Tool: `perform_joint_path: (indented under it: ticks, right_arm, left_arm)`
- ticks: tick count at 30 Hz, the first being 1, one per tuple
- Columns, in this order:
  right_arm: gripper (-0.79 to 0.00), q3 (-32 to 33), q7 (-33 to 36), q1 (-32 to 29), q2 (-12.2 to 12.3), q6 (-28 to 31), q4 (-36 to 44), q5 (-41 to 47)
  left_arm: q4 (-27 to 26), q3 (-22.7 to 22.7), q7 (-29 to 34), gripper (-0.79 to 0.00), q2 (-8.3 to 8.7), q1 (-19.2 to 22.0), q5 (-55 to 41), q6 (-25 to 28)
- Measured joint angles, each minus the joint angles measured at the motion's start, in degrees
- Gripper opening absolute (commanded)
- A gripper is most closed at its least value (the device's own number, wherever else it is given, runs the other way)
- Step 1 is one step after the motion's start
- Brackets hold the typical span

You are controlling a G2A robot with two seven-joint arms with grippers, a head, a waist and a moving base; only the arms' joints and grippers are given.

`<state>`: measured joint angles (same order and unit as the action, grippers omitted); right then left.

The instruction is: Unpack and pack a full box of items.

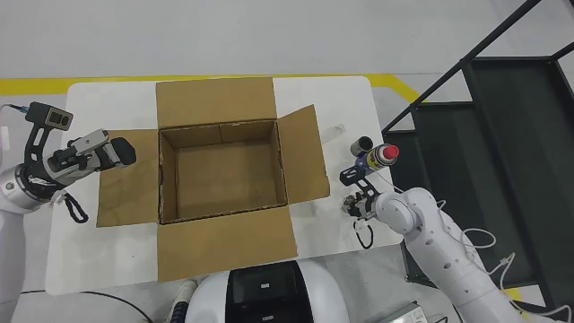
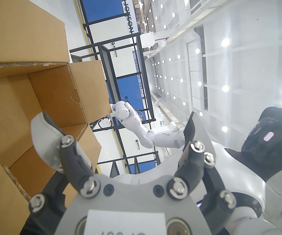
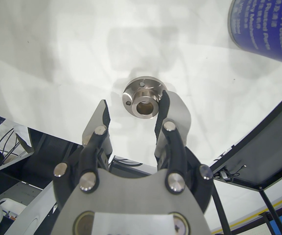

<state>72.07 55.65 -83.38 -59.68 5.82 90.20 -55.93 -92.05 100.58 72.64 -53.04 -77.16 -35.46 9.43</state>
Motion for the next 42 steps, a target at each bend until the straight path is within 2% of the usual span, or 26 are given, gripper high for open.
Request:
perform_joint_path:
  ticks: [10,12,13,15,17,18,23,28,36,42]
  right_arm:
    - [-0.403,-1.1,0.3,1.2,-0.3,-2.0,-1.8,-1.4]
    - [-0.434,-1.3,0.2,1.4,-0.3,-2.1,-2.1,-1.4]
    - [-0.462,-1.3,0.1,1.4,-0.3,-2.0,-2.2,-1.4]
    - [-0.566,-1.4,0.0,1.5,-0.4,-2.1,-2.3,-1.4]
    - [-0.733,-1.4,0.0,1.6,-0.4,-2.1,-2.4,-1.5]
    - [-0.785,-1.5,0.1,1.7,-0.4,-2.2,-2.4,-1.5]
    - [-0.785,-1.9,0.5,2.0,-0.5,-2.4,-2.5,-2.0]
    - [-0.785,-1.5,1.9,0.5,-0.3,-3.7,1.8,-3.4]
    - [-0.785,0.9,5.6,-5.5,0.5,-5.3,15.2,-6.7]
    - [-0.785,4.0,8.1,-9.7,1.2,-4.1,27.1,-7.3]
  left_arm:
    - [0.0,0.0,0.0,0.0,0.0,0.0,0.0,0.0]
    - [0.0,0.0,0.0,0.0,0.0,0.0,0.0,0.0]
    - [0.0,0.0,0.0,0.0,0.0,0.0,0.0,0.0]
    - [0.0,0.0,0.0,0.0,0.0,0.0,0.0,0.0]
    - [0.0,0.0,0.0,0.0,0.0,0.0,0.0,0.0]
    - [0.0,0.0,0.0,0.0,0.0,0.0,0.0,0.0]
    - [0.0,0.0,0.0,0.0,0.0,0.0,0.0,0.0]
    - [0.0,0.0,0.0,0.0,0.0,0.0,0.0,0.0]
    - [0.0,0.0,0.0,0.0,0.0,0.0,0.0,0.0]
    - [0.0,0.0,0.0,0.0,0.0,0.0,0.0,0.0]
